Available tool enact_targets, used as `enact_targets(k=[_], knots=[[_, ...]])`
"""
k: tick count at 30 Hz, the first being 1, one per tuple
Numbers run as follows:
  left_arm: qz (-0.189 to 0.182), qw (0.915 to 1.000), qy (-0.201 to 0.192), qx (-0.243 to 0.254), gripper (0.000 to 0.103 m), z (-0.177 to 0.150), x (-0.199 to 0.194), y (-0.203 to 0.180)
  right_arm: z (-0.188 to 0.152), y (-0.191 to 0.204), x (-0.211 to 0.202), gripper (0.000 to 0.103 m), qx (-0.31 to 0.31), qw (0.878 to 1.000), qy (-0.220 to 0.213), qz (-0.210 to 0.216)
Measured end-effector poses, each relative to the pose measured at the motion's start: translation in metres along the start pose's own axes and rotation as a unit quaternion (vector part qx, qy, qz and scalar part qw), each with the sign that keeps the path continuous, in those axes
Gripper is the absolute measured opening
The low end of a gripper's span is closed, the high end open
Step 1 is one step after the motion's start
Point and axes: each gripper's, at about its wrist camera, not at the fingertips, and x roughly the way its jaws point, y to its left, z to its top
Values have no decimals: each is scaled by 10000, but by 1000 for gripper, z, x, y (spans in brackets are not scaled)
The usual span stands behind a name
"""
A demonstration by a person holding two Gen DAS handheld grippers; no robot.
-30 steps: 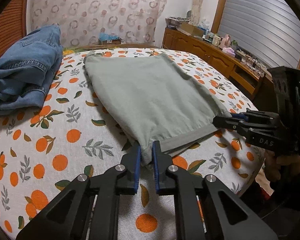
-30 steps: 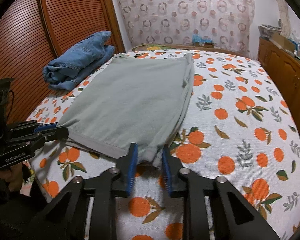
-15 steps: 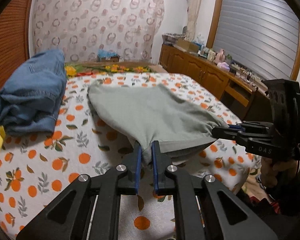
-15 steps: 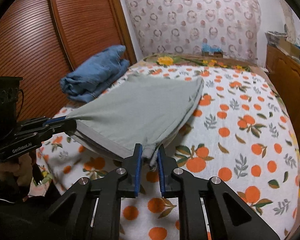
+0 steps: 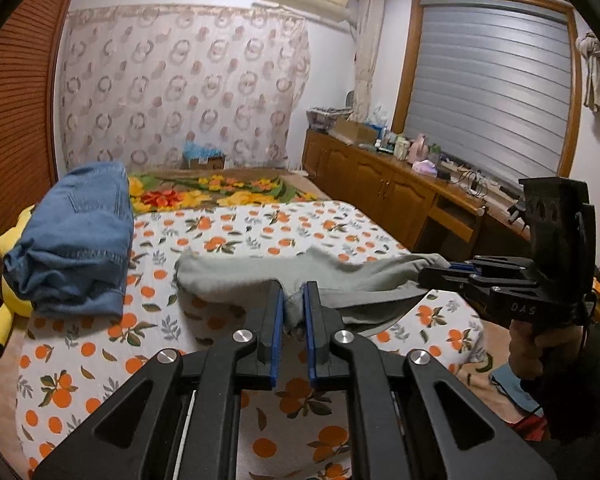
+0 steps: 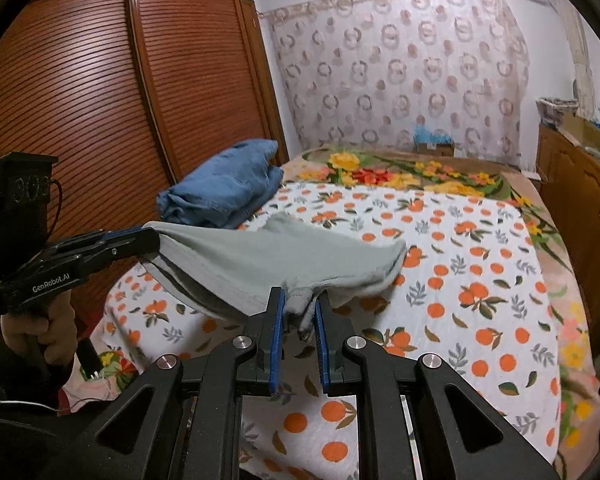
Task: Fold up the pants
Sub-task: 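Lift the cuffs with both grippers and fold them over toward the waistband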
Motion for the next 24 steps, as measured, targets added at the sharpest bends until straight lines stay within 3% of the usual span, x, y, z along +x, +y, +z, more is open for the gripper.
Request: enact_targets(k=[12,24], knots=[[-2,9998,-176,69,11,7,-21,-5,1,8,-30,14,-204,9993,-297,97],[231,9983,489,-232,11,-11,34,30,9,1,23,14,-137,9999,39,-77]])
